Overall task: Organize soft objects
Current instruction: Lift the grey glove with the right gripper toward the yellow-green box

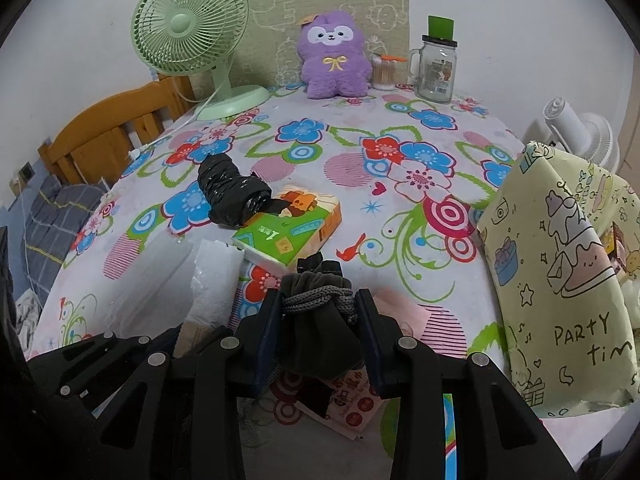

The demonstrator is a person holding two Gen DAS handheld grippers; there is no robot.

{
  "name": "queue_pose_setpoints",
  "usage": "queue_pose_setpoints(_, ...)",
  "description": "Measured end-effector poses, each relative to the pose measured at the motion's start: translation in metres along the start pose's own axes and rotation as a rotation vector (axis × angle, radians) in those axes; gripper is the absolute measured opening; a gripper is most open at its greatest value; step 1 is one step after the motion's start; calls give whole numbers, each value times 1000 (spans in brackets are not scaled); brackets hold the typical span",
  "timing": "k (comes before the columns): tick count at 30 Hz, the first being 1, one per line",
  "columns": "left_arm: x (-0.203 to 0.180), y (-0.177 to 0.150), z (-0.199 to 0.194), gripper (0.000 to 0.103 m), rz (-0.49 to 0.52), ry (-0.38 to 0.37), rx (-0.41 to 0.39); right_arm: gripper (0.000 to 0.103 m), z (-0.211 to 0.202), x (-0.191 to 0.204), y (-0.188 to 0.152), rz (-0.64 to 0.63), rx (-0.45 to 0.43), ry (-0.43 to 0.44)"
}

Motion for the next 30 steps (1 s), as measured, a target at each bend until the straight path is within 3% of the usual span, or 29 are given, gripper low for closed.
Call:
queue_pose_setpoints(20,-3,20,-35,10,-4,10,-93,40,-35,4,8,-8,-67,1)
queue_pose_setpoints(30,-8,24,-53,5,3,20,-134,41,-51,9,10,-17,-94,12)
Point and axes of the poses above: each gripper's, at about its wrist camera, not at the fingertips, and z roughly the way its jaws point, x to its left, y to its top, the point moved 10 cm from there along z, roughly the way its jaws point, and after that the axes turned 6 degrees about y, right-handed, at the moved point
